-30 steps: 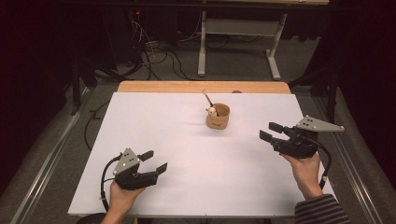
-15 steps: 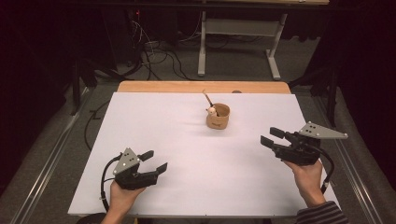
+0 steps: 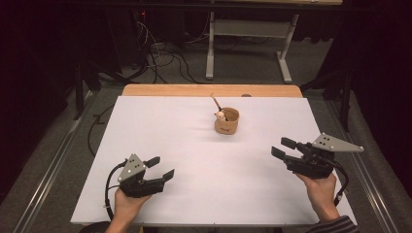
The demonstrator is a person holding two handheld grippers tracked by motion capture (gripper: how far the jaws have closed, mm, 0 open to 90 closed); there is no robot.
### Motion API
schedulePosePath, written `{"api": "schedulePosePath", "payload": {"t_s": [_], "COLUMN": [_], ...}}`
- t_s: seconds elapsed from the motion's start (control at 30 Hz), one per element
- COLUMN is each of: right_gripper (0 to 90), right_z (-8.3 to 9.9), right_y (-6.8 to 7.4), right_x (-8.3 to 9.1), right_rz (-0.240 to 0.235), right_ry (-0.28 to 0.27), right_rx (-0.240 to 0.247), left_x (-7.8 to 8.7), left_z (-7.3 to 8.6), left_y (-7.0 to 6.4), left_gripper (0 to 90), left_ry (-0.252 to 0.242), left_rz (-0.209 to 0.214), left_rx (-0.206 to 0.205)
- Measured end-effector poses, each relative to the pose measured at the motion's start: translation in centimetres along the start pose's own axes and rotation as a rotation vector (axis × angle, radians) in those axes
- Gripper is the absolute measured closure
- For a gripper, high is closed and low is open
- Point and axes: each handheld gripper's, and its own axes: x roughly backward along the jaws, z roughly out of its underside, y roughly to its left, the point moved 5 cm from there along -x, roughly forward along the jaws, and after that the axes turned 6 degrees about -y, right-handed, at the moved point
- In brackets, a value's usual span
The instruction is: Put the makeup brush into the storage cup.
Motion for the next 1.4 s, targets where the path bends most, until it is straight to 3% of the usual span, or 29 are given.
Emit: {"api": "schedulePosePath", "payload": {"t_s": [0.7,1.4], "right_gripper": [47.0,45.1], "right_z": [1.4,2.9], "right_y": [1.2,2.2], "right_x": [0.7,-0.1], "right_rz": [0.007,-0.017], "right_ry": [-0.002,0.032], "right_rx": [-0.01,-0.014], "left_x": [0.0,0.0], "left_z": [0.0,0.0], "left_y": [0.0,0.0], "left_gripper": [31.0,31.0], "left_ry": [0.0,-0.002], "left_rz": [0.001,0.001], "left_rx": [0.0,-0.001]}}
